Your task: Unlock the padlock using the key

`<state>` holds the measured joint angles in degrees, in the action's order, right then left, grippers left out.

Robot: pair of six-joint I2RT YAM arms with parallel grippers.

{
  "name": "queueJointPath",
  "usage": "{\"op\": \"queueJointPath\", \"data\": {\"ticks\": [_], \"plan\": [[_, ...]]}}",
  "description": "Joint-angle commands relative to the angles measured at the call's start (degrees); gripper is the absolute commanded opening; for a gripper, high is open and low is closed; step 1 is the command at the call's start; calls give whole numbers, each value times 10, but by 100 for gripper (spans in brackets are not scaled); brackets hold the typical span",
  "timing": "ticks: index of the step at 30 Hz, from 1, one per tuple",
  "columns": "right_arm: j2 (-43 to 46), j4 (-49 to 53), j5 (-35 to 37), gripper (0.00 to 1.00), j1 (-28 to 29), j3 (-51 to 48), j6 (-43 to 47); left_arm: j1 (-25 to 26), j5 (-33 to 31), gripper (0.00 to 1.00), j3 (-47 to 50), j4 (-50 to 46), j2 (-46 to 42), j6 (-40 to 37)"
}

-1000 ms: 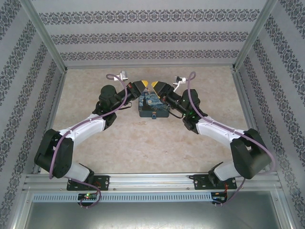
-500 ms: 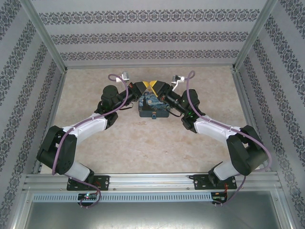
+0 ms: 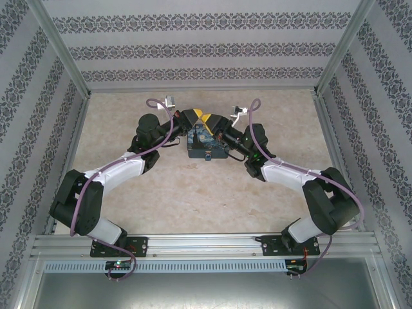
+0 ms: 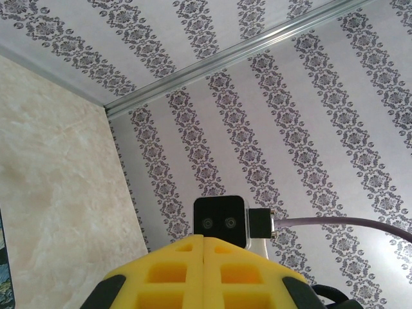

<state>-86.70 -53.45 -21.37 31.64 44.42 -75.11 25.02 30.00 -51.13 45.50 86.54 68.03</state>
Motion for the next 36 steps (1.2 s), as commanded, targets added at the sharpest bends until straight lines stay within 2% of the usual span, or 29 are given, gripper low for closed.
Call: {"op": "queueJointPath", "data": {"ticks": [1, 14, 23, 30, 36], "plan": [[-6, -34, -18, 36, 4, 3, 1, -3, 16, 0, -20, 14, 0, -2], [-9, -44, -27, 23, 8, -1, 1, -3, 17, 0, -22, 1, 2, -8], [-11, -46, -33, 21, 12, 4, 2, -3, 21, 0, -24, -5, 4, -9], [-13, -46, -32, 2, 13, 1, 2, -4, 20, 0, -24, -8, 4, -9], [0, -44, -23, 0, 7, -21, 10, -4, 12, 0, -25, -15, 0, -9]]}}
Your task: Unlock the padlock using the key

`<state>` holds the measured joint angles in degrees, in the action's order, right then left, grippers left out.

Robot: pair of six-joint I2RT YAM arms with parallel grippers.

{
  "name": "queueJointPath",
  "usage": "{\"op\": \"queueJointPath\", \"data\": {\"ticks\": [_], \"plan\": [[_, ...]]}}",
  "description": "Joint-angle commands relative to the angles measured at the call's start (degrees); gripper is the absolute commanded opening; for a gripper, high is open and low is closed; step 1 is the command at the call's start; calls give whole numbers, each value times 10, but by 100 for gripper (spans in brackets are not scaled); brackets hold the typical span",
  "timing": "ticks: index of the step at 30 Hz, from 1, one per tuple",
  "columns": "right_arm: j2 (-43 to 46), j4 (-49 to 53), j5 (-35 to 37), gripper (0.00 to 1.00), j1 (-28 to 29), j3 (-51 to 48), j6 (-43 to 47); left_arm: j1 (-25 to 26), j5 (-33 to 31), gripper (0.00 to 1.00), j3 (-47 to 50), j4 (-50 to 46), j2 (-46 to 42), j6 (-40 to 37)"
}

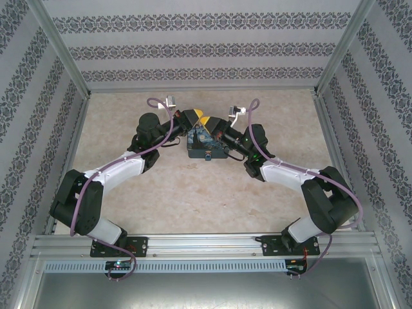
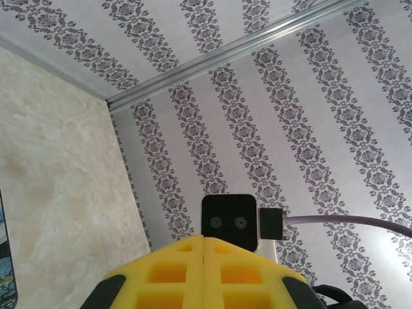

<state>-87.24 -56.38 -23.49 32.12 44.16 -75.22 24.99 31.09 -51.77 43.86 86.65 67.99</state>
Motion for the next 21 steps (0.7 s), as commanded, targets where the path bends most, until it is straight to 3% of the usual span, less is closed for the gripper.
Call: {"op": "queueJointPath", "data": {"ticks": [1, 2, 4, 5, 6, 7, 10, 14, 17, 21], "plan": [[8, -15, 0, 0, 0, -27, 13, -5, -1, 0, -21, -4, -5, -8], [16, -14, 3, 0, -4, -35, 15, -7, -1, 5, -24, -16, -8, -9], [29, -12, 5, 0, -10, -49, 18, -16, -6, 34, -28, -44, -24, -15], [35, -9, 5, 0, -14, -55, 21, -20, -13, 54, -27, -60, -35, -19], [42, -5, 5, 0, -17, -61, 22, -25, -17, 66, -25, -76, -47, -26], [46, -1, 4, 0, -21, -66, 23, -30, -20, 73, -24, -94, -58, -34], [57, 12, -4, 0, -34, -73, 25, -42, -29, 84, -21, -191, -94, -82], [52, 29, -23, 0, -54, -67, 33, -46, -38, 92, -23, -344, -124, -175], [38, 57, -34, 0, -69, -51, 44, -46, -36, 94, -20, -437, -123, -238], [2, 112, -39, 0, -88, -17, 64, -44, -21, 94, 7, -491, -110, -298]]}}
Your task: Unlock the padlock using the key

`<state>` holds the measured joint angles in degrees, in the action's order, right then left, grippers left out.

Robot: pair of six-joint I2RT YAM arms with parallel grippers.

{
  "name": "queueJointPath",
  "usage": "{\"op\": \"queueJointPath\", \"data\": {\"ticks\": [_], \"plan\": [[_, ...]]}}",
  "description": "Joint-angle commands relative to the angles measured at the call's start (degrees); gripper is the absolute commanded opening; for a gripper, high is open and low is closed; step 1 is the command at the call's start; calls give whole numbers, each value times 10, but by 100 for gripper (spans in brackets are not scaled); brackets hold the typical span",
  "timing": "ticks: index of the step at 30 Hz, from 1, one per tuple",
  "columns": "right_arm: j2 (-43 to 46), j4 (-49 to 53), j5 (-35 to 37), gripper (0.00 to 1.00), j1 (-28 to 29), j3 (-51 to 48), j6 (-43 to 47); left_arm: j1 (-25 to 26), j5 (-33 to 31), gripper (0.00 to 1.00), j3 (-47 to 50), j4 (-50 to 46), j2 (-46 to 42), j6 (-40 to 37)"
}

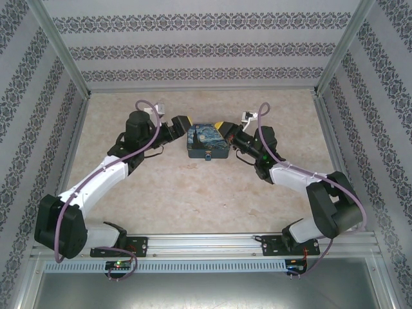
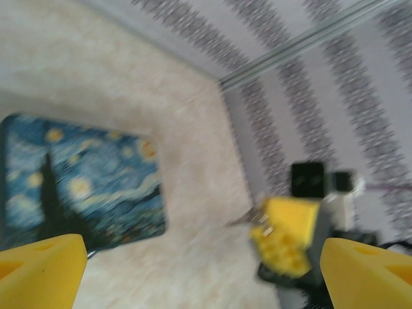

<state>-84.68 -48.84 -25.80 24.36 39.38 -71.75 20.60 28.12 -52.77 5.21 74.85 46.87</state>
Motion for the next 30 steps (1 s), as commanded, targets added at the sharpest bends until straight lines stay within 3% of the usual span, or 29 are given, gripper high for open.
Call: {"op": "queueJointPath", "data": {"ticks": [1, 8, 13, 23, 30], "plan": [[-34, 50, -16, 0, -13, 40, 34, 1, 11, 94, 22, -111, 10, -98], [-146, 86, -33, 0, -25, 126, 43, 51, -7, 92, 53, -121, 49, -163], [-205, 93, -39, 0, -24, 170, 38, 72, -22, 89, 69, -70, 86, -173], [-220, 113, -18, 0, -25, 154, 51, 93, 15, 76, 31, 26, 202, -183], [-247, 109, -12, 0, -33, 151, 48, 107, -21, 70, -11, 61, 283, -215]]}}
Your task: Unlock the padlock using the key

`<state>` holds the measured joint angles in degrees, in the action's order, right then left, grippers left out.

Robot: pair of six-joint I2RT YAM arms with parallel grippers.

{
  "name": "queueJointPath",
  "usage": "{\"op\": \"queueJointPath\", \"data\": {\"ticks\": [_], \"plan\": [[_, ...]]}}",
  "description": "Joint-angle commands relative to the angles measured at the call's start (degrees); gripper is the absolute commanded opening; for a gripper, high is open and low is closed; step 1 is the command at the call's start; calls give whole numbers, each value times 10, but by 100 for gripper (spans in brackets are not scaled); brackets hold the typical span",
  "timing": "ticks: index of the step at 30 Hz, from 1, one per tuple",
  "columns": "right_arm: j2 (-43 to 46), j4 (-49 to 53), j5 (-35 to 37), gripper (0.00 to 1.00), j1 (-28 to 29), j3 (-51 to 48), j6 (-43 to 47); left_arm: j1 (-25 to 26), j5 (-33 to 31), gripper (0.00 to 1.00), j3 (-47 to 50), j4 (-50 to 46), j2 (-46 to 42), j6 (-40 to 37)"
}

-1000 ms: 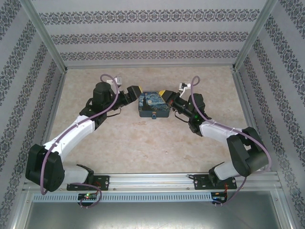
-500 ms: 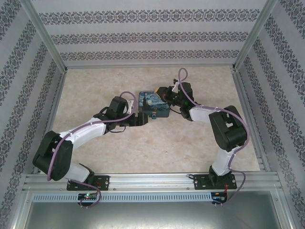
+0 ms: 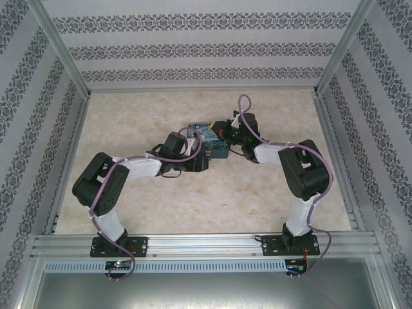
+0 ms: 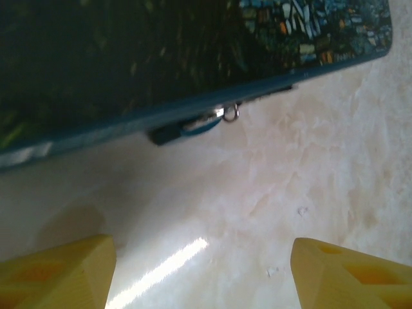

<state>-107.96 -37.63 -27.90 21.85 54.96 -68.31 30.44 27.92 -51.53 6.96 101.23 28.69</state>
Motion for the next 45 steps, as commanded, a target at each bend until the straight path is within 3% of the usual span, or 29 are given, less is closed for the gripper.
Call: {"op": "queueJointPath", "data": {"ticks": [1, 16, 32, 45], "plan": [[-18, -3, 8, 0, -7, -4, 13, 10, -28, 69, -27, 52, 29, -40], [-46, 1, 6, 0, -12, 0, -2, 23, -139, 62, -9, 185, 112, -64], [-50, 11, 17, 0, -15, -15, -1, 43, -23, 58, -59, 246, 162, 29], [-51, 10, 21, 0, -15, -25, 2, 28, -10, 55, -9, 375, 158, 171]]}}
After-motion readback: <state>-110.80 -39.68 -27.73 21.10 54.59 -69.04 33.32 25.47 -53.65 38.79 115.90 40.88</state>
